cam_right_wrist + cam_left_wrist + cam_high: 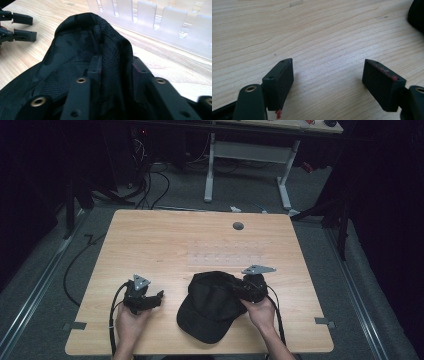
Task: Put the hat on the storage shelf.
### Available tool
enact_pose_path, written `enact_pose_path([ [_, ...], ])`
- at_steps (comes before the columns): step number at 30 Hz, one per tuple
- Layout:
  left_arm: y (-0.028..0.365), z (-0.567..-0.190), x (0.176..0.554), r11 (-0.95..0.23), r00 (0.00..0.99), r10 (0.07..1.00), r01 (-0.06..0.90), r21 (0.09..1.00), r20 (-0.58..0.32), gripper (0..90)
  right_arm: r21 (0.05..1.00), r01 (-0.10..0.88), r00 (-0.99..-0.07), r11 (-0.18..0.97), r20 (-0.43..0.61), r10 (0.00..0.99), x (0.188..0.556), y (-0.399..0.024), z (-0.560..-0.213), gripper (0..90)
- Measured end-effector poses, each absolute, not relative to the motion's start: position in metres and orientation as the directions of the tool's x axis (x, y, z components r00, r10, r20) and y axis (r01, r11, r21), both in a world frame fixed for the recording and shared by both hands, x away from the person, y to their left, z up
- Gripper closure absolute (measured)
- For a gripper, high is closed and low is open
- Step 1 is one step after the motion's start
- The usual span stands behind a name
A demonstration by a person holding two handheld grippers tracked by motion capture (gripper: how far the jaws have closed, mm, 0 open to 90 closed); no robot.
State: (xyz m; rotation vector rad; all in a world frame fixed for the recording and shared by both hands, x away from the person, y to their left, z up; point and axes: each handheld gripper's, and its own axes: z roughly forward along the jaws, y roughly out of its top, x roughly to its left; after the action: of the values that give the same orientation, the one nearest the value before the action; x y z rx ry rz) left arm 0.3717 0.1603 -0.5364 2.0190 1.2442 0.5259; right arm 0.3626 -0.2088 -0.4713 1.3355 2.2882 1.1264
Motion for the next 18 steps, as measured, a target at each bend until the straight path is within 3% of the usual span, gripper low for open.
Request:
enact_pose_path([
  [7,0.1603,-0.5363,0.3717,-0.296,0.457,0.889,0.606,0.738,-0.018,25.4,0.736,0.617,-0.560,0.281,0.159,0.813,0.3625,-0.2098,-0.4712,79.8],
  [18,0.1602,-0.5363,0.3717,-0.297,0.457,0.889,0.606,0.738,-0.017,25.4,0.766,0.586,-0.593,0.263,0.184,0.784,0.3572,-0.2147,-0.4634,84.0],
])
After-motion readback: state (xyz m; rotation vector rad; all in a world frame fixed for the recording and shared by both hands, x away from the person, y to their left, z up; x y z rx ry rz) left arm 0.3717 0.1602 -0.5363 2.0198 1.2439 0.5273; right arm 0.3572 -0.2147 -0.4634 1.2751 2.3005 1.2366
